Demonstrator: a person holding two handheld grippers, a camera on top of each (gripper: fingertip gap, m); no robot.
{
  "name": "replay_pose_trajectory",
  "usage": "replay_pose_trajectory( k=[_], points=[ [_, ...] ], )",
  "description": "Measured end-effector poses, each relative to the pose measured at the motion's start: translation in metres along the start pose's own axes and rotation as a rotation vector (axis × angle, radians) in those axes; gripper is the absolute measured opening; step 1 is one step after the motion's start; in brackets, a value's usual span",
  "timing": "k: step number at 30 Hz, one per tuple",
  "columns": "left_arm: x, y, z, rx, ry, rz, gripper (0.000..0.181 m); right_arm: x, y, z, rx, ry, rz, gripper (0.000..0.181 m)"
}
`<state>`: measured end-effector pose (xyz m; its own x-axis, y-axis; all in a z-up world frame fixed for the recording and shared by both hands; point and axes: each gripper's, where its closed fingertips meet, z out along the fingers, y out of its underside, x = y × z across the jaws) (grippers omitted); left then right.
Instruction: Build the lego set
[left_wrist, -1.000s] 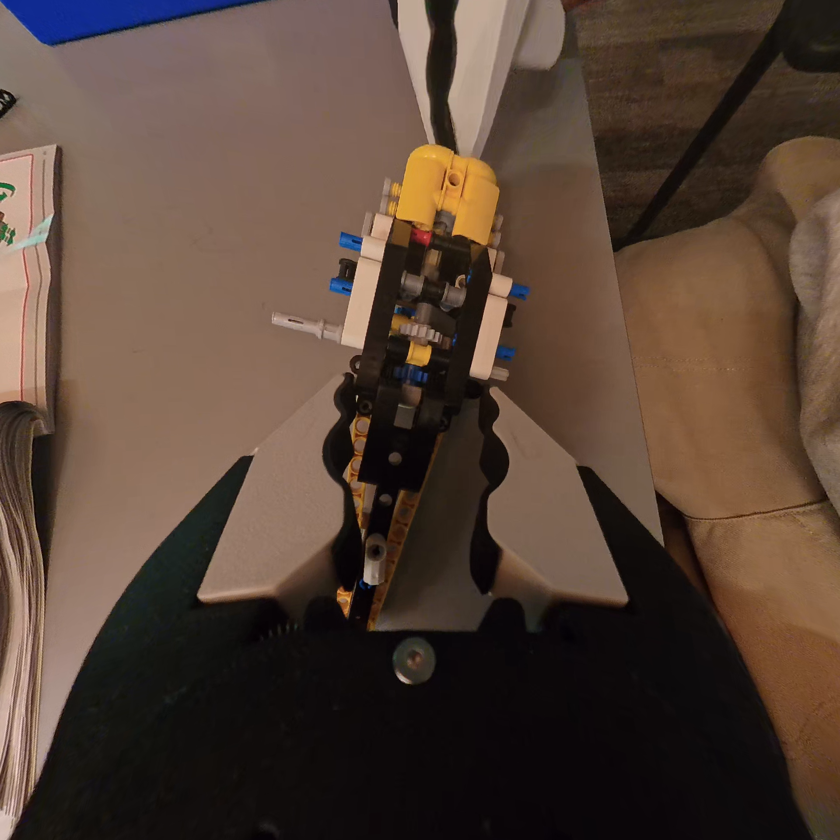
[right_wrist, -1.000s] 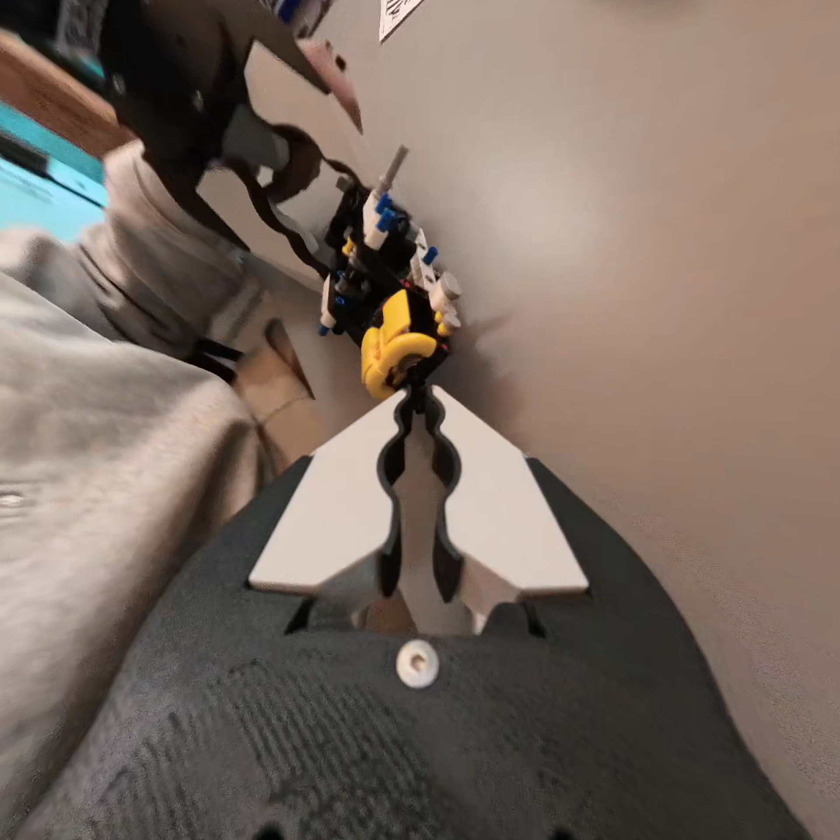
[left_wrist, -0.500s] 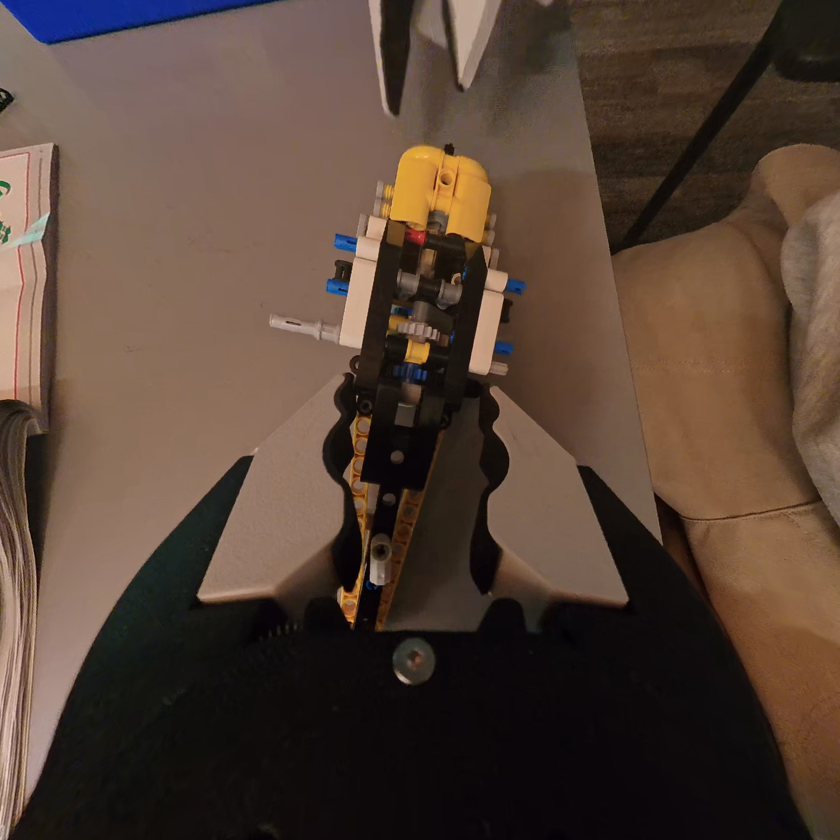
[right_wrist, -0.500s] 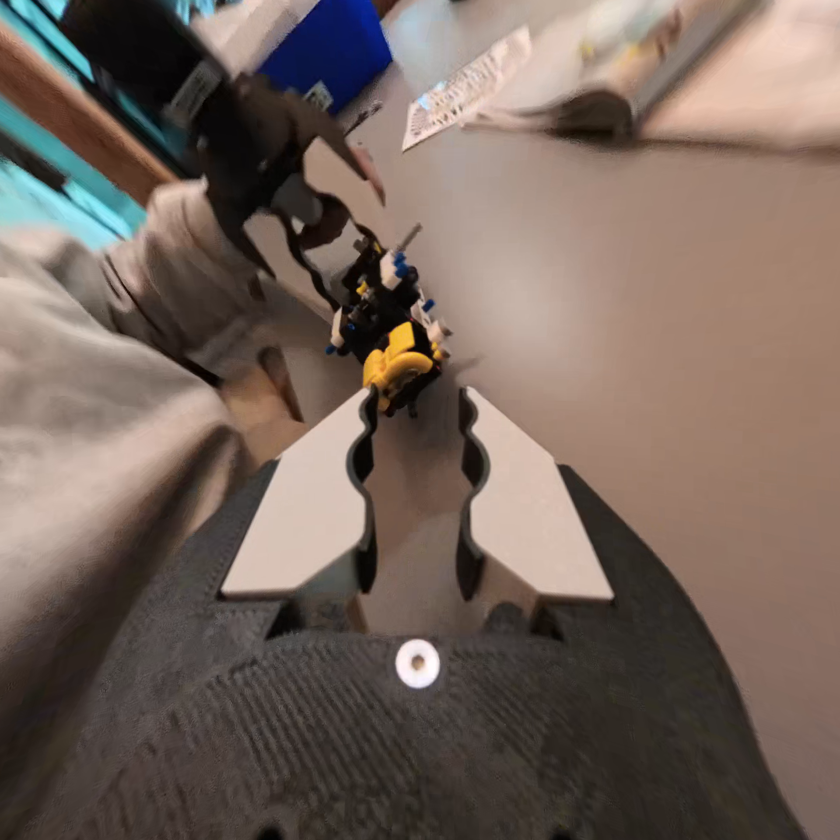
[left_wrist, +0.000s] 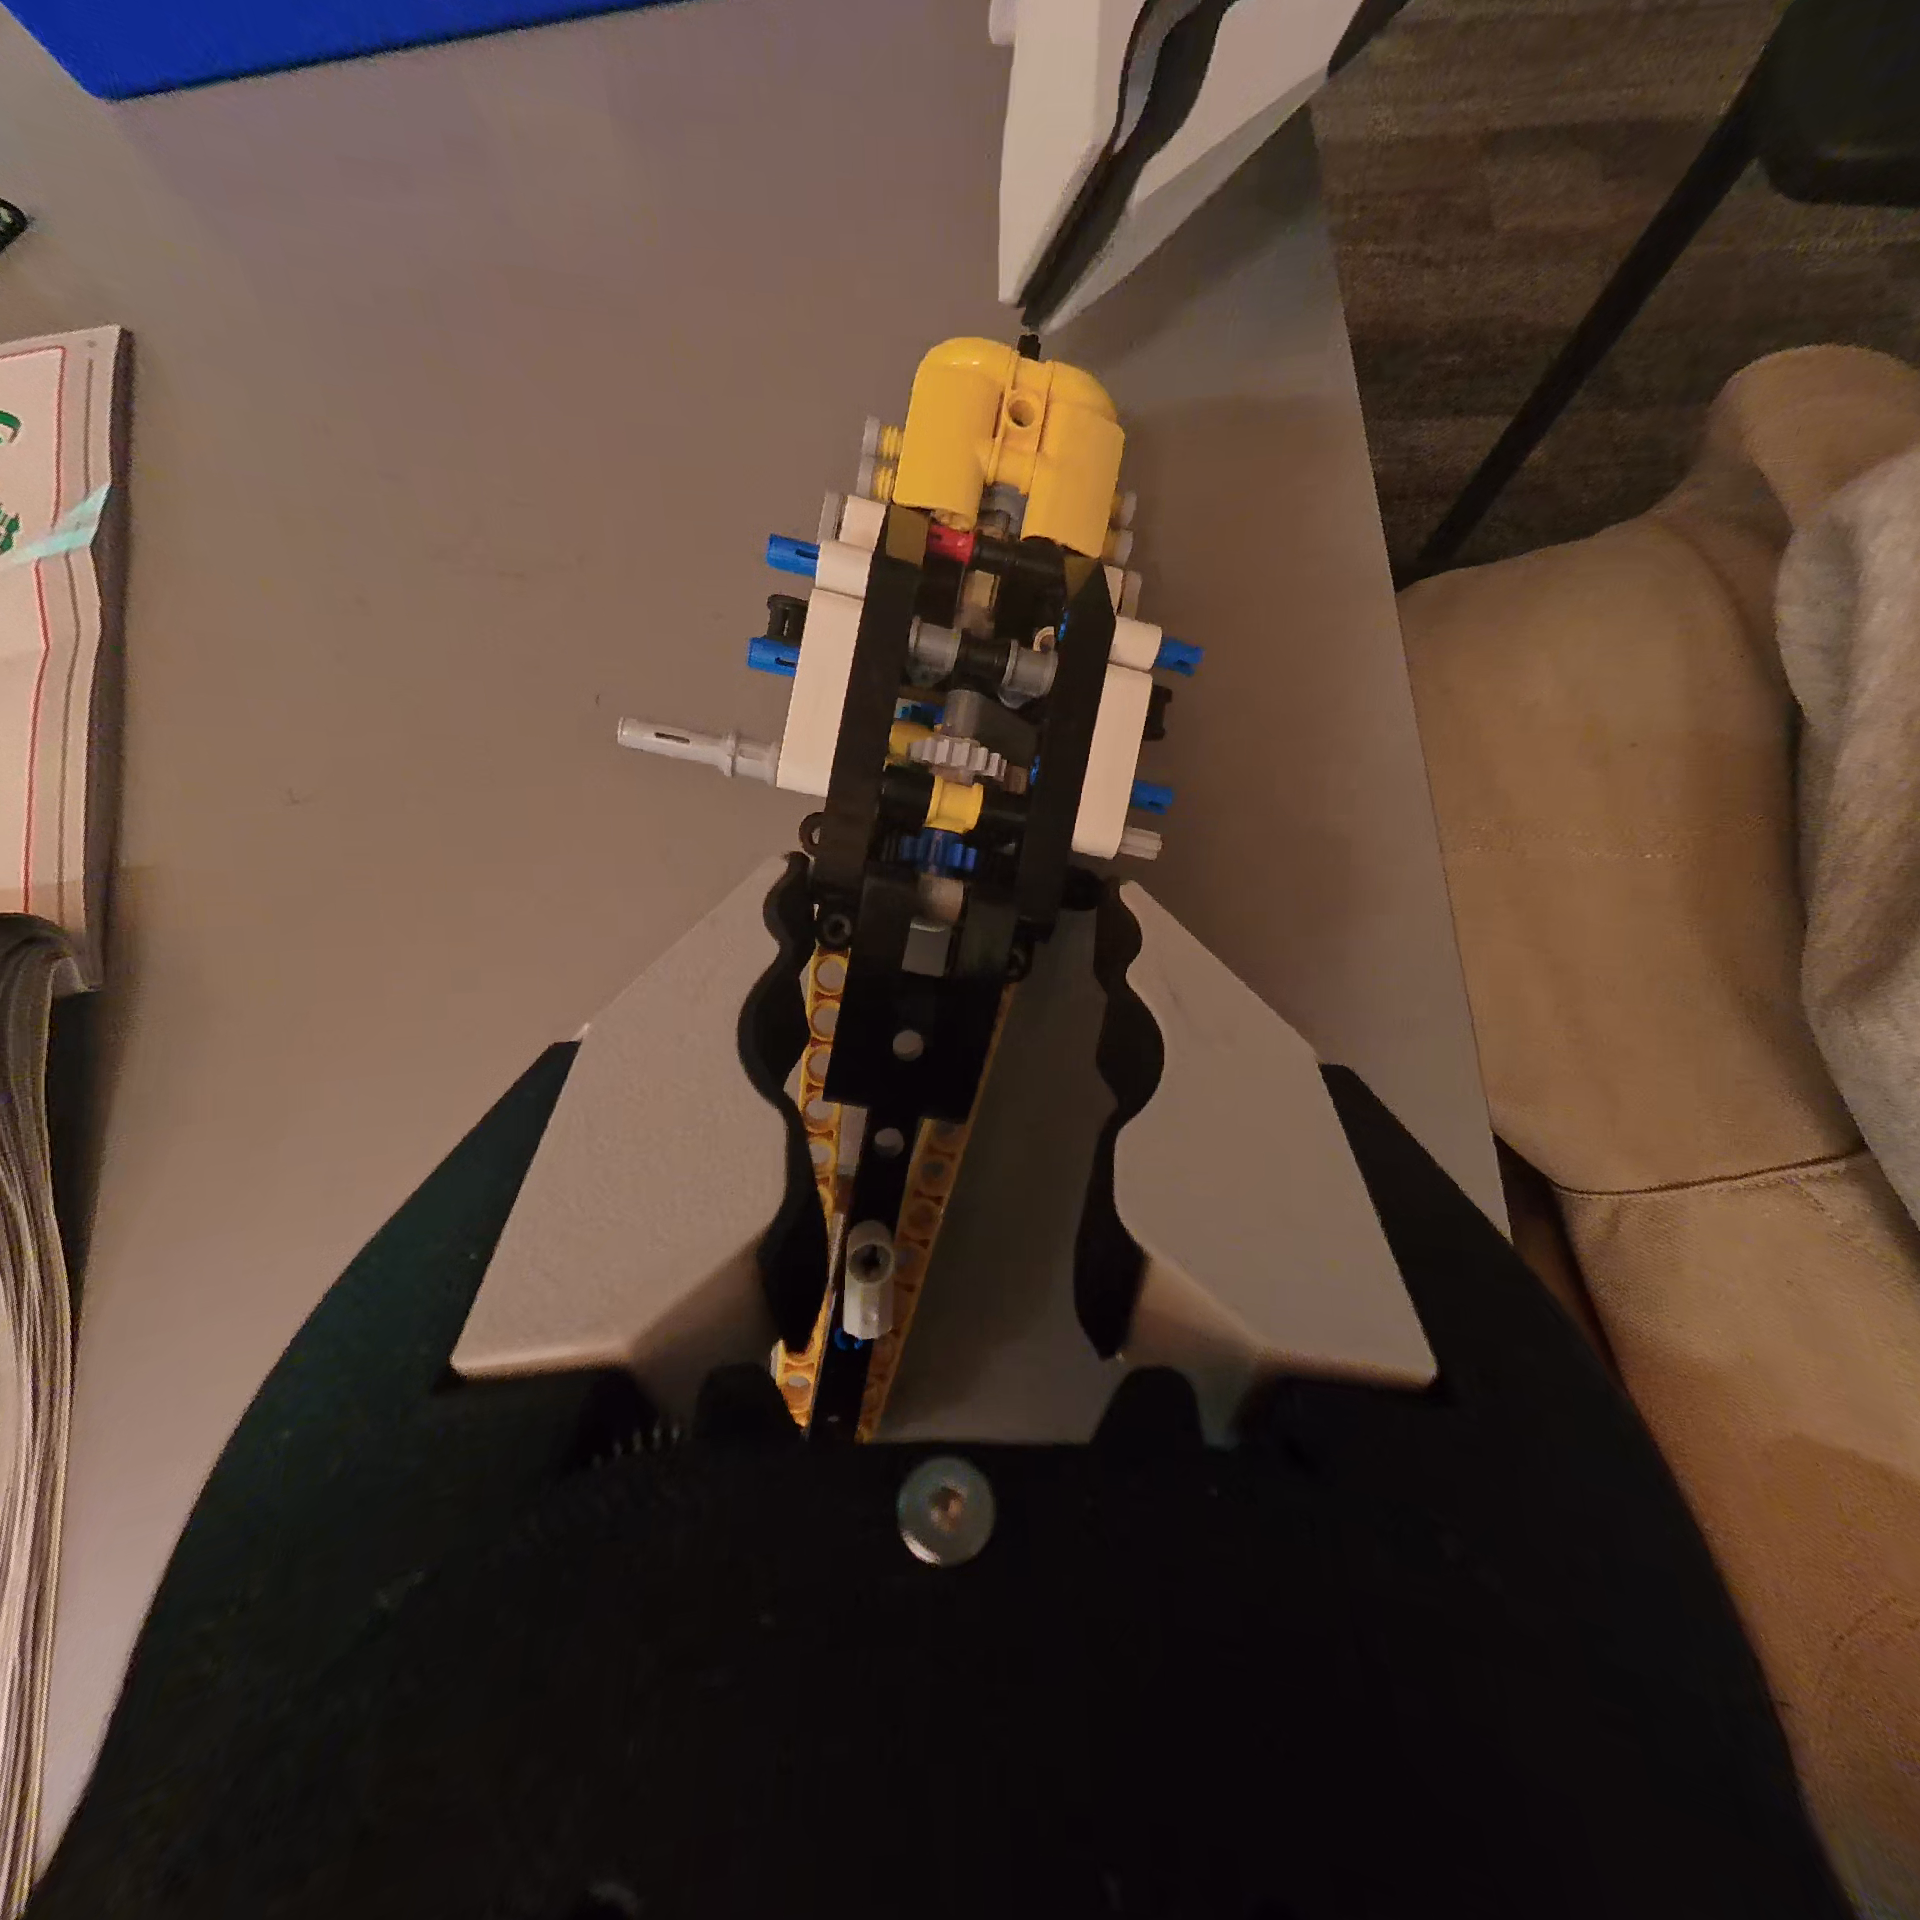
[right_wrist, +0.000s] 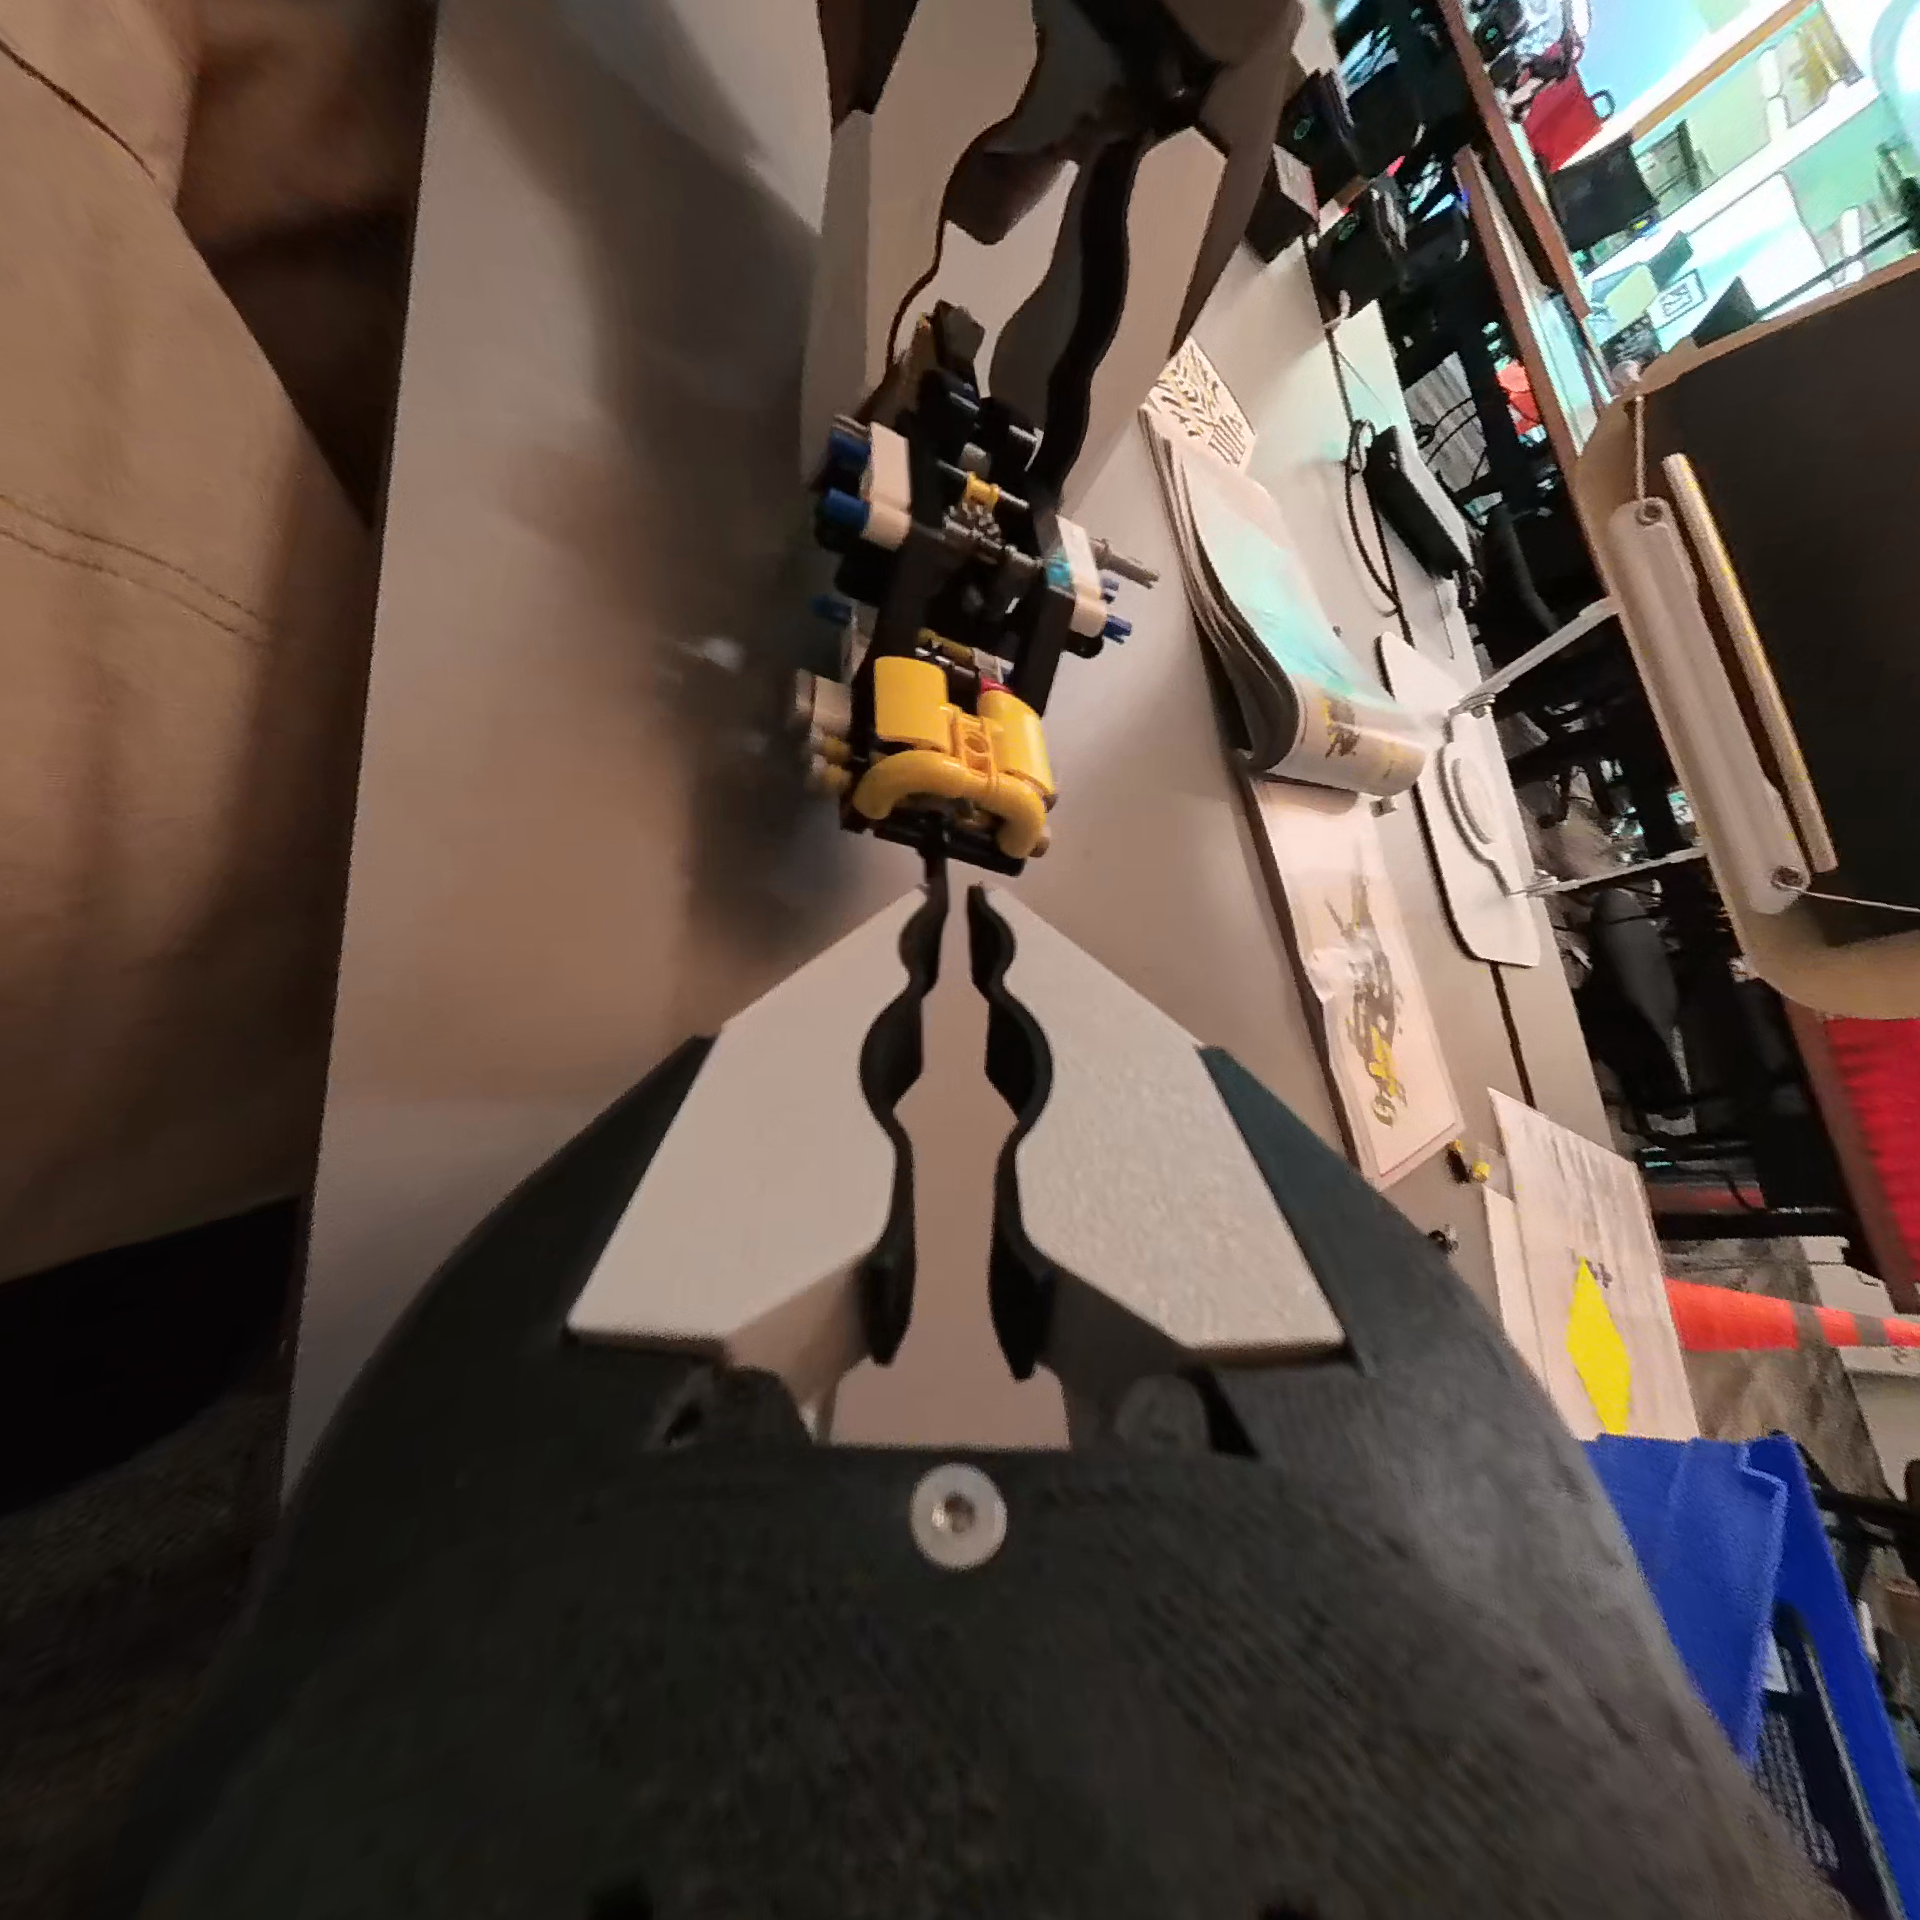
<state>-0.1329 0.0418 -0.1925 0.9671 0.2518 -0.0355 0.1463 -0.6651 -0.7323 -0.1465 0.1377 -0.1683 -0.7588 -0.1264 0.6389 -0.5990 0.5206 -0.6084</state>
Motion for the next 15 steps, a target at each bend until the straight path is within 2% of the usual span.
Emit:
replay_pose_trajectory(
  k=[1, 11, 15],
  points=[
    [-0.0002, -0.0001, 0.0001, 0.001, 0.001, -0.003, 0.054, -0.0015, 0.0012, 0.0004, -0.009, -0.006, -0.007, 0.004],
    [0.0001, -0.0005, 0.0002, 0.002, 0.001, -0.001, 0.054, -0.0045, 0.0050, 0.0090, -0.029, -0.026, -0.045, 0.002],
    [0.0006, -0.0009, 0.0003, 0.004, 0.003, -0.001, 0.054, -0.0061, 0.0042, 0.0083, -0.039, -0.085, 0.054, 0.002]
  ],
)
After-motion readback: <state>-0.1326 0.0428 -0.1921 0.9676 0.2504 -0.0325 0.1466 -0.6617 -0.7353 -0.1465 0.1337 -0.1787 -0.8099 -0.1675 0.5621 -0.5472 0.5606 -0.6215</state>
